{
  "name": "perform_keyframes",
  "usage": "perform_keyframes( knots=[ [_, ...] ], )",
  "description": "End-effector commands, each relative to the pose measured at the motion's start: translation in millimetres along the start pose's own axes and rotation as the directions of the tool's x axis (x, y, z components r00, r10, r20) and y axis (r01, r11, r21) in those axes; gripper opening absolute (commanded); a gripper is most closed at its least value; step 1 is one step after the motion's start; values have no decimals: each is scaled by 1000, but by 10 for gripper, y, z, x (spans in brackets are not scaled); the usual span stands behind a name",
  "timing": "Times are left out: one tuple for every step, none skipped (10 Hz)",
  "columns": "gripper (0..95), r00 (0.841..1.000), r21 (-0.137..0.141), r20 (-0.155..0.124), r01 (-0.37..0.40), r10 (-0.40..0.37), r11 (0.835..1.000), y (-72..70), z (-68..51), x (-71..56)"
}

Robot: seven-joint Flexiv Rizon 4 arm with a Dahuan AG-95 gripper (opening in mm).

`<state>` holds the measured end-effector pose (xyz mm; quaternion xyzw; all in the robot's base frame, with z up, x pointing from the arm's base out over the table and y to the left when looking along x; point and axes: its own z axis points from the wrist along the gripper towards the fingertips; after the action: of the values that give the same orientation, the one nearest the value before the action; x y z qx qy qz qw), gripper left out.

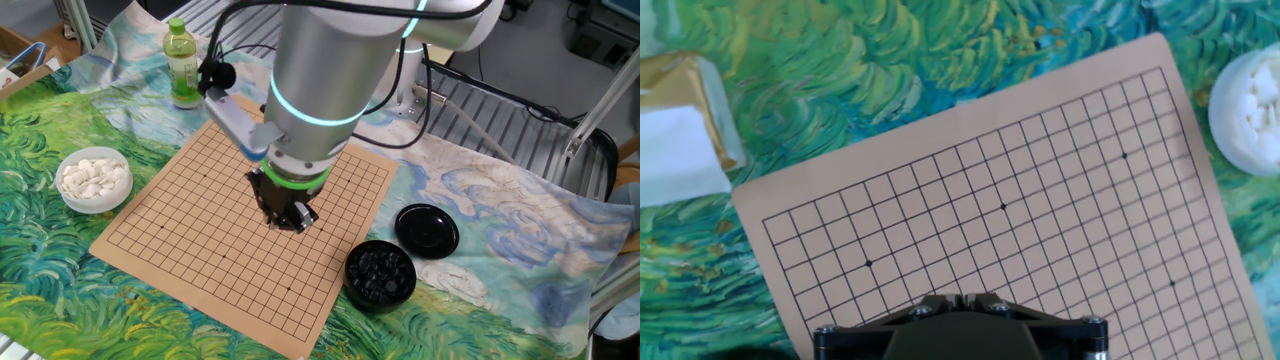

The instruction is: Play the first move as black on the 3-4 point in the upper right corner of the Go board

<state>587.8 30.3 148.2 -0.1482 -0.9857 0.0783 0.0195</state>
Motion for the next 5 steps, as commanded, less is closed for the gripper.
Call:
perform_keyframes(
  knots=[
    [0, 1000, -7, -2, -9, 9, 1000, -12, 2, 10],
    [0, 1000, -23, -11, -15, 15, 1000, -12, 2, 10],
    [0, 999, -49, -21, -28, 27, 998, -12, 2, 10],
    [0, 999, -77, -30, -33, 31, 996, -12, 2, 11],
    [0, 1000, -112, -21, -3, 1, 994, -10, 4, 13]
  ],
)
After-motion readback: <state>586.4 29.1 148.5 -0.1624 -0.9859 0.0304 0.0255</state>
